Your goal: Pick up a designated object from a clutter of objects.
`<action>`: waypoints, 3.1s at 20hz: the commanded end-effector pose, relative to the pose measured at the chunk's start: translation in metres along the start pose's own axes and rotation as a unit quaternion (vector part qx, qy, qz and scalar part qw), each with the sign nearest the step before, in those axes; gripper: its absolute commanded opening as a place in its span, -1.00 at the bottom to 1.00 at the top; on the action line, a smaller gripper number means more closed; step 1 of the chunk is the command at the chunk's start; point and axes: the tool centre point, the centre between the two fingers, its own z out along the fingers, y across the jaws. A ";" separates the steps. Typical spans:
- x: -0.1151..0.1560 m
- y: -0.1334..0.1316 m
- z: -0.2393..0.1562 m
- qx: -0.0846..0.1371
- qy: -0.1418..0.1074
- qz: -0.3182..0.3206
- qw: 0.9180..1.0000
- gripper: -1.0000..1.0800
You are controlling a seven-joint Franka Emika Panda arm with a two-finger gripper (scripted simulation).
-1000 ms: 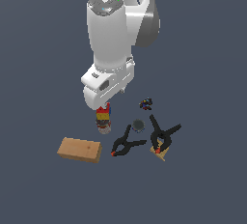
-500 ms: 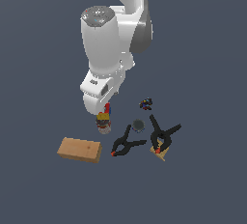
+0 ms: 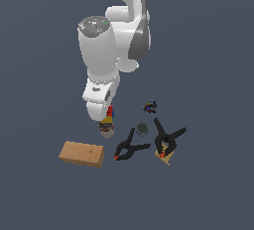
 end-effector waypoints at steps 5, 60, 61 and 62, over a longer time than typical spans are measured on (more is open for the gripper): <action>-0.011 -0.001 0.012 0.001 0.000 -0.065 0.998 0.92; 0.008 -0.009 0.044 0.000 0.000 -0.126 0.992 -1.00; 0.014 -0.010 0.038 0.000 0.000 -0.126 0.992 -1.00; 0.021 -0.011 0.032 0.000 0.000 -0.126 0.992 -1.00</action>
